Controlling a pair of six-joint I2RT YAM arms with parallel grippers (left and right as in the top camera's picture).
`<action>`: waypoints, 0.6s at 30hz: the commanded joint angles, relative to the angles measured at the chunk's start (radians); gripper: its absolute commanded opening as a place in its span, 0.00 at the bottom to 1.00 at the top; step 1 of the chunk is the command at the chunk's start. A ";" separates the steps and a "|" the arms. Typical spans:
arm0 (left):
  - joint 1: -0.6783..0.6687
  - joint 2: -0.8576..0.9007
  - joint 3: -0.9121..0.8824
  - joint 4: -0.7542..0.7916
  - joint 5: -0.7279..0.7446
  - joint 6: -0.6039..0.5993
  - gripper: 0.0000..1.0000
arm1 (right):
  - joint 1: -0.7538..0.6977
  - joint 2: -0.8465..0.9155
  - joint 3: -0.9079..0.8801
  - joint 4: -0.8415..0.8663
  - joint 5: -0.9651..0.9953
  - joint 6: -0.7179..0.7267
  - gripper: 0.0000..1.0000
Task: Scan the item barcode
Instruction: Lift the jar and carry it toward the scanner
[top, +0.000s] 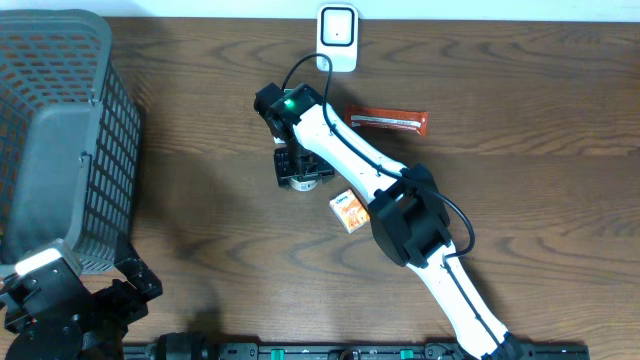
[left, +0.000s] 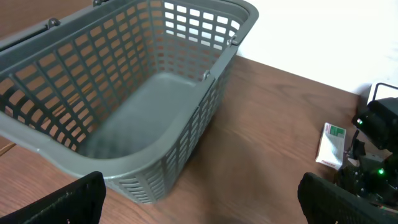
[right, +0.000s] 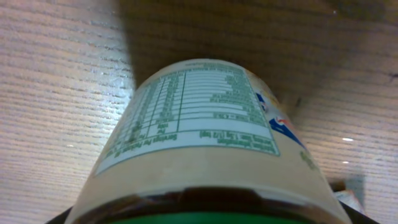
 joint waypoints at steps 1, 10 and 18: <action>0.004 0.002 -0.006 -0.002 0.006 -0.008 1.00 | -0.005 0.017 -0.009 -0.001 0.005 0.001 0.57; 0.004 0.002 -0.006 -0.002 0.006 -0.008 1.00 | -0.012 -0.003 -0.002 -0.014 0.002 0.000 0.46; 0.004 0.002 -0.006 -0.002 0.006 -0.008 1.00 | -0.028 -0.038 0.071 -0.098 0.001 0.001 0.37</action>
